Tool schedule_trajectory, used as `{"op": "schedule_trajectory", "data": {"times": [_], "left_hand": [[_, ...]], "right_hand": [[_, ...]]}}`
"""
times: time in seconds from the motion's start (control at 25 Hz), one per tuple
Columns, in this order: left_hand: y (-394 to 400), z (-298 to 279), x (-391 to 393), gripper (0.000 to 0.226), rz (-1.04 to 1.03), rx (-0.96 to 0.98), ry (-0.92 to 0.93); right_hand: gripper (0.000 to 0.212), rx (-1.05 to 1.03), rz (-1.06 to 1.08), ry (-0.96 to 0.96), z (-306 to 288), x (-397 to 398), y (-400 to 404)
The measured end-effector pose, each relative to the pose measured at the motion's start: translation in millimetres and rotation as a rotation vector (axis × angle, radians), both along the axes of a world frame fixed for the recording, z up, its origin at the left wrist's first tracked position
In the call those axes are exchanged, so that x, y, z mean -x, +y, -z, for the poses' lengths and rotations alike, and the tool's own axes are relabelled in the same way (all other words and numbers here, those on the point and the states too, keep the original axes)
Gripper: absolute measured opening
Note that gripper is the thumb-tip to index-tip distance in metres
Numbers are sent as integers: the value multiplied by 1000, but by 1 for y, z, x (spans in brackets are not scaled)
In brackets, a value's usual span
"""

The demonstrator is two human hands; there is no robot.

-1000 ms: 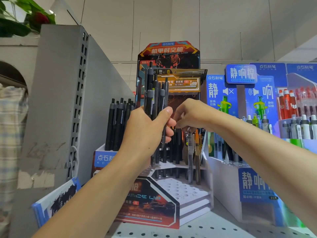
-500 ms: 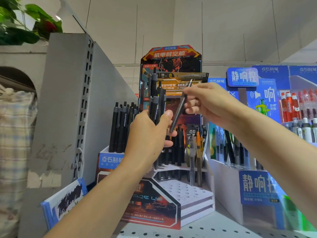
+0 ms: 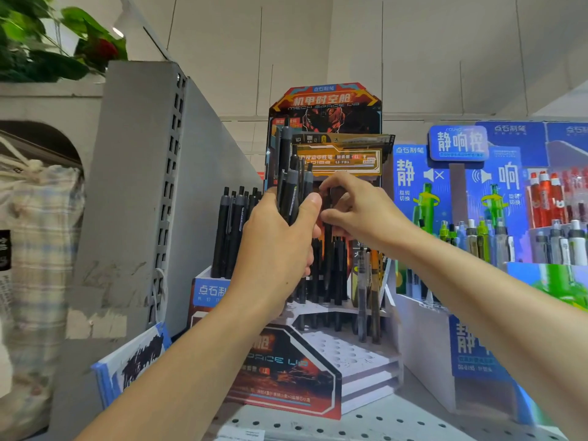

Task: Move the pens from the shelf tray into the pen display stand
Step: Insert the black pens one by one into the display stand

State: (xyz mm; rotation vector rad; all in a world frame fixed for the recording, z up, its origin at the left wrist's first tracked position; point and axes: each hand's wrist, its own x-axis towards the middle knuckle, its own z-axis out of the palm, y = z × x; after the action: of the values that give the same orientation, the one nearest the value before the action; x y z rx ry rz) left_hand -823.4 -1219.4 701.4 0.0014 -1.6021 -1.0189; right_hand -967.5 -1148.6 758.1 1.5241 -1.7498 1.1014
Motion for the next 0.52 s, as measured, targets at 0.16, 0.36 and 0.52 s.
{"op": "schedule_trajectory", "data": {"times": [0.16,0.36,0.52], "left_hand": [[-3,1,-1,51,35,-45,-23],[-3,1,-4,46,51,-50,-33],[-2,0,-3,62,20,-36,-43]], "right_hand": [[34,-38,98,94,5,1,-6],[37,-119,148,99,10,2,-7],[39,-146,138,71,6,1,-6]]}}
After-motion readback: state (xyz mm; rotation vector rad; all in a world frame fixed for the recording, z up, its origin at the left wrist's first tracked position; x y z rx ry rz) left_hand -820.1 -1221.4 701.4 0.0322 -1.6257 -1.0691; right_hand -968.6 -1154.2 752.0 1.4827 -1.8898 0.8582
